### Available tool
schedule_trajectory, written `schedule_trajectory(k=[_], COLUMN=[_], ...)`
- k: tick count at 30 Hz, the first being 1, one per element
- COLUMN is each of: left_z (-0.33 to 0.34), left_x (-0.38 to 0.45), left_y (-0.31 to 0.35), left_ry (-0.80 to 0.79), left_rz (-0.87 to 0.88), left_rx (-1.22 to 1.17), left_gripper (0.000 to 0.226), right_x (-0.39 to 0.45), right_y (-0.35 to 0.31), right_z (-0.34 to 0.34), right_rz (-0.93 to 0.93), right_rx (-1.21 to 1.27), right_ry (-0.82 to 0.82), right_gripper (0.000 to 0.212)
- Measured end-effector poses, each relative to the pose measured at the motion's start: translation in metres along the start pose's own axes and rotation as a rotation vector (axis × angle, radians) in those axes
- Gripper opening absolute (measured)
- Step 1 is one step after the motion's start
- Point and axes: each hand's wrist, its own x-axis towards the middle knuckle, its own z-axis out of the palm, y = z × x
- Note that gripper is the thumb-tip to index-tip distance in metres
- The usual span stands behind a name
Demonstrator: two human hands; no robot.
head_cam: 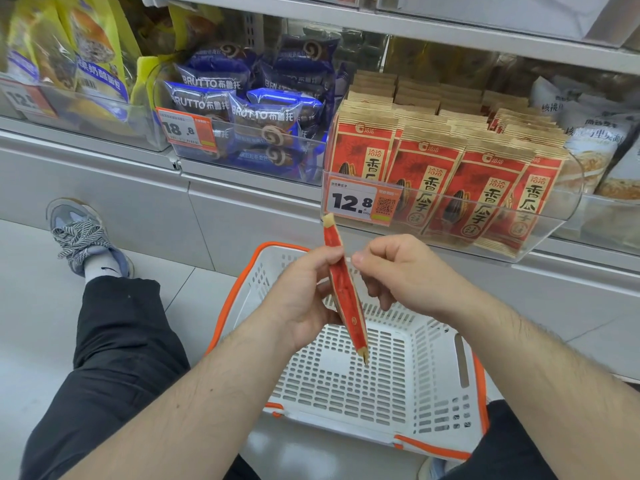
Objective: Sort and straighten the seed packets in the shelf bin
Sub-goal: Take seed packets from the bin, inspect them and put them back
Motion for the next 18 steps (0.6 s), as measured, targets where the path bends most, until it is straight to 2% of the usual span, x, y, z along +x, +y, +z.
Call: schedule_trajectory(k=[2, 4, 8, 12, 18], left_z=[0.0004, 0.0007, -0.0020, -0.0047, -0.0033], left_x=[-0.0002, -0.0006, 0.0014, 0.0016, 0.0017], left_y=[0.0029, 0.0055, 0.0033, -0.0011, -0.0022], left_ry=[0.093, 0.148, 0.187, 0.189, 0.161], left_rz=[0.004, 0.008, 0.030, 0.028, 0.034], left_rx=[-0.067, -0.113, -0.129, -0.121, -0.129], left_gripper=[0.018, 0.019, 0.020, 0.016, 0.015], right_x=[-0.0030, -0.0059, -0.0064, -0.0061, -0.0058], right_y=[-0.0019, -0.0048, -0.0056, -0.0032, -0.0007], right_z=[-0.0057, -0.0079, -0.0042, -0.0054, -0.0079], right_rz=[0.031, 0.049, 0.064, 0.082, 0.064], right_rx=[-0.161, -0.360, -0.567, -0.608, -0.516], right_ry=[-0.136, -0.264, -0.360, -0.368, -0.387], right_gripper=[0.035, 0.030, 0.028, 0.024, 0.023])
